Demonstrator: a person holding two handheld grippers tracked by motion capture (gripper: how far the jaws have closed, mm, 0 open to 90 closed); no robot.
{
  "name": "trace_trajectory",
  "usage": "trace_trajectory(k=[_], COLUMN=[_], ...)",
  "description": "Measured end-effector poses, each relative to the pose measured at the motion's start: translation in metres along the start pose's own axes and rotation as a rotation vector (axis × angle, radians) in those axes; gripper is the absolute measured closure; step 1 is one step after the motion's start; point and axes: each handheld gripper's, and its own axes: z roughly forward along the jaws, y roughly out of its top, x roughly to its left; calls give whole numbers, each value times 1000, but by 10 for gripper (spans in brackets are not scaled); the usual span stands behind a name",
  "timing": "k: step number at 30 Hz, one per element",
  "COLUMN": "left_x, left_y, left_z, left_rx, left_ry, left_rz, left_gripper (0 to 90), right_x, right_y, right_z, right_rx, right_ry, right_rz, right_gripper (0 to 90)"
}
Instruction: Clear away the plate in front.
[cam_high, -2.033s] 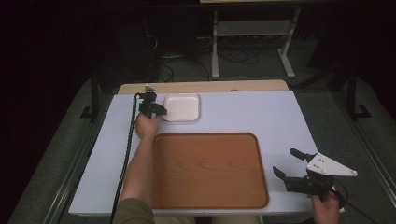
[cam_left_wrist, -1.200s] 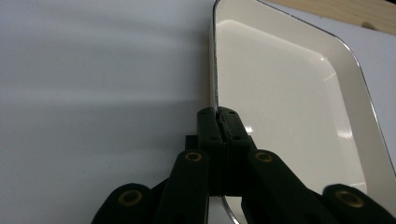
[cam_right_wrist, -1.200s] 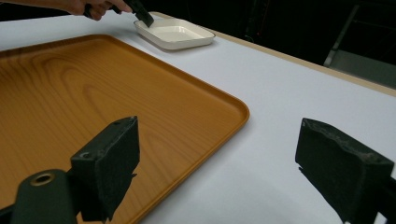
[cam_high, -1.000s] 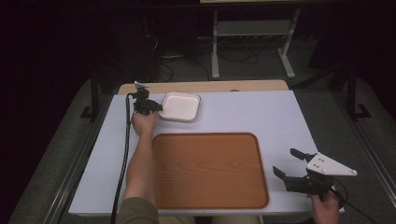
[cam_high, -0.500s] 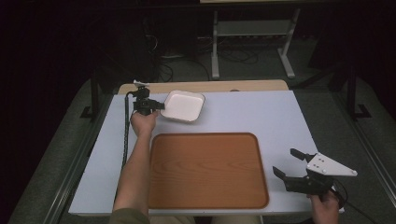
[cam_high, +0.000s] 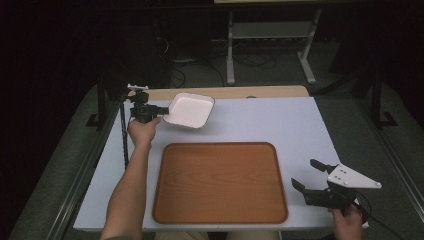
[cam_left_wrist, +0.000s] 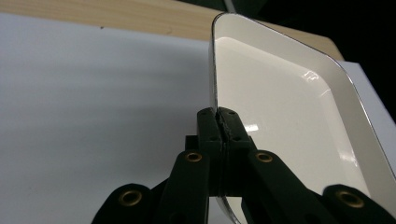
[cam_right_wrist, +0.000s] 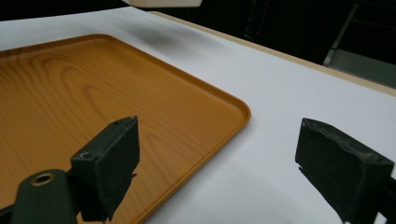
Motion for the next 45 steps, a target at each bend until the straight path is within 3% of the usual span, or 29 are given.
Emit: trace_trajectory(k=[6,16,33,45], left_x=[-7,-12,-20,-26], left_y=[-5,-12,-28,-47], left_z=[-20,-37,-63,-70], left_rx=[-18,-14,-29,-16], left_ry=[-42,-101,-128,-142], left_rz=[28,53,61,62], left_gripper=[893,893,893,893], right_x=[1,1,2,3], right_y=[0,1,1,1], right_z=[0,1,0,-2], right_rx=[0,5,6,2], right_ry=[-2,-7,-15,-22], right_rz=[0,-1,-2,-3], right_gripper=[130,130,130,130])
